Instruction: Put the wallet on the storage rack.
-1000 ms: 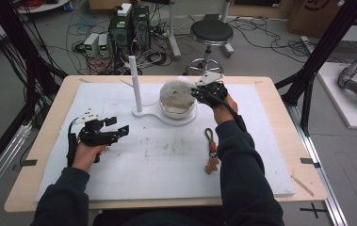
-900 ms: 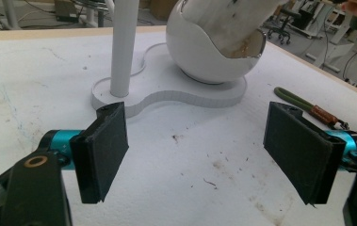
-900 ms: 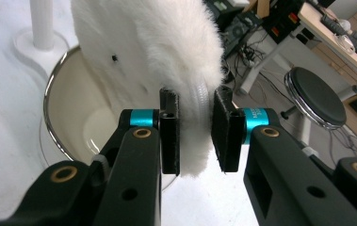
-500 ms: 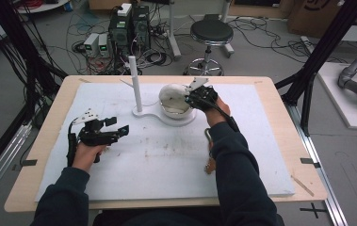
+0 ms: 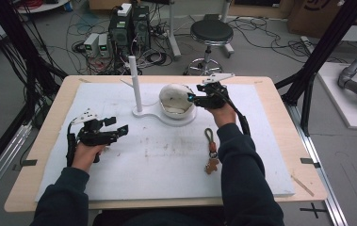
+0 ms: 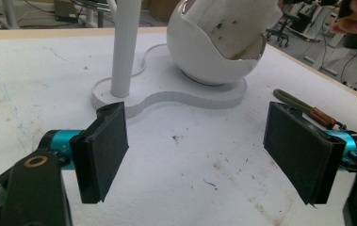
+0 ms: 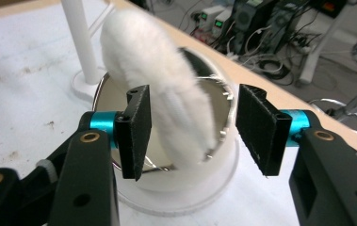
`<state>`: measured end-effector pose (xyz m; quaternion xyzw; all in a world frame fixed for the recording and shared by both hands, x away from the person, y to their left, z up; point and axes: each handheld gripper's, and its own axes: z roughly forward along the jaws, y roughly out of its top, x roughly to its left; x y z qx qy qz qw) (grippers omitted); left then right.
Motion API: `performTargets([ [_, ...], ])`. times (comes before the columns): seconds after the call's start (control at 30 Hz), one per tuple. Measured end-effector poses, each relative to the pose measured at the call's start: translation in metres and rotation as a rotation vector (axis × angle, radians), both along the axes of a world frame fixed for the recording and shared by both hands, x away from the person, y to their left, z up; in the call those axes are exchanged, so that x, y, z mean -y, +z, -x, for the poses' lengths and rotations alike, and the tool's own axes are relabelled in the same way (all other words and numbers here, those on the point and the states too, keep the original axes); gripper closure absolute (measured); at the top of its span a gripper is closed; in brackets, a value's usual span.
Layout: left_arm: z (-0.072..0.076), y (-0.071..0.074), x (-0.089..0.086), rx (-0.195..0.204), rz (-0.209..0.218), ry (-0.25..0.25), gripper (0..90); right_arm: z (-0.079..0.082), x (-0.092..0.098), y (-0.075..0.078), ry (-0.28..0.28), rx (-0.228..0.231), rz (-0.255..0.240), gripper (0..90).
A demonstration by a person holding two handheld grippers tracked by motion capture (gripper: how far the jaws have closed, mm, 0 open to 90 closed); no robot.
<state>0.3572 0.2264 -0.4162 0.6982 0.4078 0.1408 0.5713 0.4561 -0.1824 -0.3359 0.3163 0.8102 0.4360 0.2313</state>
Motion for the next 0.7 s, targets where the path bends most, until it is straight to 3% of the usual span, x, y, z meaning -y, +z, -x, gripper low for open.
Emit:
performTargets([
  [0.07,0.0,0.0,0.0,0.005,0.001,0.0,22.3,0.006,0.008,0.006,-0.01,0.019,-0.019,43.7],
  [0.13,0.0,0.001,-0.001,0.009,0.003,0.001,22.3,0.016,0.018,0.008,-0.032,0.085,-0.043,42.2],
  [0.2,0.001,0.002,-0.002,0.021,0.002,0.007,23.7,0.022,0.03,0.008,-0.042,0.05,-0.069,38.2],
  [0.27,0.002,0.003,-0.002,0.046,0.011,0.021,23.7,0.03,0.043,0.002,-0.047,0.046,-0.109,37.0],
  [0.43,0.004,0.006,-0.005,0.09,0.01,0.045,18.9,0.051,0.07,-0.014,-0.069,-0.01,-0.114,29.7],
  [0.7,0.003,0.003,-0.004,0.067,-0.007,0.035,18.9,0.083,0.103,-0.045,-0.117,-0.038,-0.102,25.9],
])
